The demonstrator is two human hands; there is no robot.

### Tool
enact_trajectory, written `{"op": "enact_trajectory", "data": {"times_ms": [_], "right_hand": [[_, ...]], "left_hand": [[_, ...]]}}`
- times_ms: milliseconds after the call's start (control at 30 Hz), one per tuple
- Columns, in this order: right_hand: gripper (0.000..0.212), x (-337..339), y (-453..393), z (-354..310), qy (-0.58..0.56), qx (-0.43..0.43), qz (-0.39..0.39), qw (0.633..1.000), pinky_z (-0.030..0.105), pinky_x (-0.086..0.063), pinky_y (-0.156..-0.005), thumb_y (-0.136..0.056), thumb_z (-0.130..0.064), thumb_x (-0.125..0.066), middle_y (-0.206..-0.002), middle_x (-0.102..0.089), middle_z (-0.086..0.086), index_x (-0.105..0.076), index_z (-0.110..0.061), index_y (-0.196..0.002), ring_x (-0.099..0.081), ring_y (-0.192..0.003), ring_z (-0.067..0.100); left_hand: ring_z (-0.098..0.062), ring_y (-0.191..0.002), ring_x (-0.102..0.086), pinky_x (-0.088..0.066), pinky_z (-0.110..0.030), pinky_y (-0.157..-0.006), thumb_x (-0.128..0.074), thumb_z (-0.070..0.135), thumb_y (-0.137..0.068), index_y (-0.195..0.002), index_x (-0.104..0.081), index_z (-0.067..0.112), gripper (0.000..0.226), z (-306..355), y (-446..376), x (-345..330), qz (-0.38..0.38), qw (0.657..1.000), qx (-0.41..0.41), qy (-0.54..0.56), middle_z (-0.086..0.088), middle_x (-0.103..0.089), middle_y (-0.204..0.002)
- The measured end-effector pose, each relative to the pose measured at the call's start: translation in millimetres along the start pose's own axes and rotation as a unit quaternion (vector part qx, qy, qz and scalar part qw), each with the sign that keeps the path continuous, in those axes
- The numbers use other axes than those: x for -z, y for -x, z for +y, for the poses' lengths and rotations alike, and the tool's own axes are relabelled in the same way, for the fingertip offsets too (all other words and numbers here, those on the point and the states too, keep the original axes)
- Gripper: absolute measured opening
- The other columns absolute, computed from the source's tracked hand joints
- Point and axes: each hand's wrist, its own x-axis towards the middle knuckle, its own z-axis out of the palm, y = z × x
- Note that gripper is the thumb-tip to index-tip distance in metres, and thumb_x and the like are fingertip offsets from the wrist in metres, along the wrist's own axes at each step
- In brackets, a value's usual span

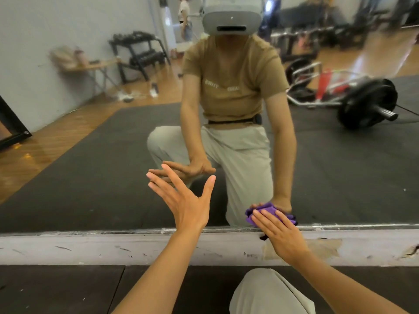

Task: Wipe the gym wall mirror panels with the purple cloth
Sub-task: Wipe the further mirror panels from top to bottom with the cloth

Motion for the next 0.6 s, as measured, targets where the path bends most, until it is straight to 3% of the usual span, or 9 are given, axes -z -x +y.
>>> {"op": "enact_trajectory", "data": {"times_ms": [133, 267, 400, 600], "right_hand": [[0.089, 13.6, -10.5, 9.5, -0.034, -0.029, 0.027, 0.999, 0.037, 0.002, -0.127, -0.08, -0.007, -0.033, -0.17, 0.006, -0.002, 0.0, -0.017, -0.163, 0.002, -0.156, 0.016], [0.086, 42.2, -52.2, 24.2, -0.042, -0.094, 0.144, 0.984, 0.04, 0.0, -0.127, -0.085, -0.004, -0.039, -0.17, 0.005, 0.003, -0.002, -0.011, -0.162, 0.002, -0.157, 0.021], [0.07, 79.0, -102.4, 49.2, -0.053, -0.175, 0.245, 0.952, 0.043, -0.004, -0.127, -0.103, -0.017, -0.046, -0.17, 0.001, 0.008, -0.008, -0.004, -0.16, -0.001, -0.157, 0.025], [0.061, 89.0, -117.3, 57.9, -0.078, -0.213, 0.291, 0.929, 0.044, -0.004, -0.127, -0.105, -0.017, -0.042, -0.162, -0.014, 0.016, -0.014, -0.003, -0.158, 0.001, -0.157, 0.025]], "left_hand": [[-0.031, -0.148, 0.033, 0.01, -0.045, -0.12, -0.043, 0.08, -0.074, -0.15, 0.032, 0.028, 0.118, 1.2, 0.2, -3.0, 0.008, 1.0, 0.0, 0.0, -0.008, 0.044, -0.156], [-0.036, -0.146, 0.035, 0.013, -0.048, -0.119, -0.043, 0.082, -0.071, -0.143, 0.039, 0.026, 0.123, 4.9, -1.5, -4.5, -0.004, 1.0, 0.006, 0.001, -0.015, 0.045, -0.154], [-0.036, -0.145, 0.036, 0.013, -0.048, -0.12, -0.046, 0.081, -0.071, -0.14, 0.041, 0.026, 0.124, 8.4, -0.9, -4.8, 0.002, 1.0, 0.013, 0.007, -0.016, 0.045, -0.154], [-0.035, -0.146, 0.034, 0.012, -0.049, -0.12, -0.047, 0.08, -0.072, -0.145, 0.037, 0.026, 0.124, 8.9, -0.4, -3.6, 0.003, 1.0, 0.014, 0.011, -0.014, 0.044, -0.155]]}}
